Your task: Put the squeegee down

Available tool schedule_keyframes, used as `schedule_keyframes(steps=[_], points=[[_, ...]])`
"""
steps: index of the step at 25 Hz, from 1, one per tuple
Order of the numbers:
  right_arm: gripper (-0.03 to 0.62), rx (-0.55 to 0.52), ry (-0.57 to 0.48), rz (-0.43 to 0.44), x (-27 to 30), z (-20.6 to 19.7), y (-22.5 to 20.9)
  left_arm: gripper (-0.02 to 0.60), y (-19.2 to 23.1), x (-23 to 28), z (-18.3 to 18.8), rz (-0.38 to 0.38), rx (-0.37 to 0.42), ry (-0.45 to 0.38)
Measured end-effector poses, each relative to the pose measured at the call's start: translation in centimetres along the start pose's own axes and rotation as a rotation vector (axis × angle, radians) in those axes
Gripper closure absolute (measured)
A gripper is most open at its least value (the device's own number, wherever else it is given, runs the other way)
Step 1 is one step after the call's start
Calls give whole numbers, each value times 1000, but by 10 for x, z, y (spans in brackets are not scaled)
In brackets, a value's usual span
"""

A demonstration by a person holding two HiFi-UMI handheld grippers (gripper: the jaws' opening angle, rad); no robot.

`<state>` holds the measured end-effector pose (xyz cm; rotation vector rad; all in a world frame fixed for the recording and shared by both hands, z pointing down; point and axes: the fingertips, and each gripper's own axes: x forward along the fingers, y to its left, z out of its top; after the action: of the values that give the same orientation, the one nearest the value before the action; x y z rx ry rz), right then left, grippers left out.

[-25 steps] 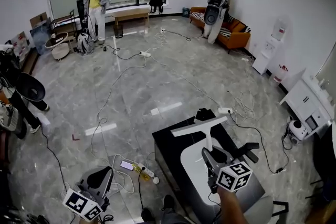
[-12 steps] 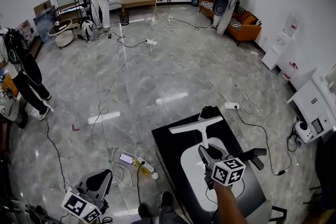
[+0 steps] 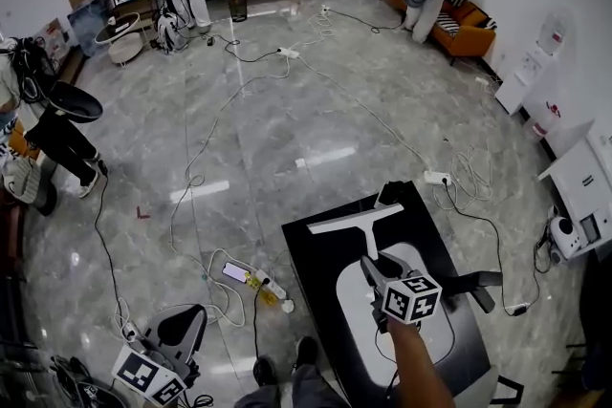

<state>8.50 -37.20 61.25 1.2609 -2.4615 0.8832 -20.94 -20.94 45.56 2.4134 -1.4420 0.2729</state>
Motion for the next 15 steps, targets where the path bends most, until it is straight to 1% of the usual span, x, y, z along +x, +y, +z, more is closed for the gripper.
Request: schedule_keyframes(steps=[5,15], points=[[494,11,39,3,26,-17,-20,575,4,16,-13,13,-23,19],[494,23,103,0,67,-55,-45,575,17,31,-41,31,-55,51]])
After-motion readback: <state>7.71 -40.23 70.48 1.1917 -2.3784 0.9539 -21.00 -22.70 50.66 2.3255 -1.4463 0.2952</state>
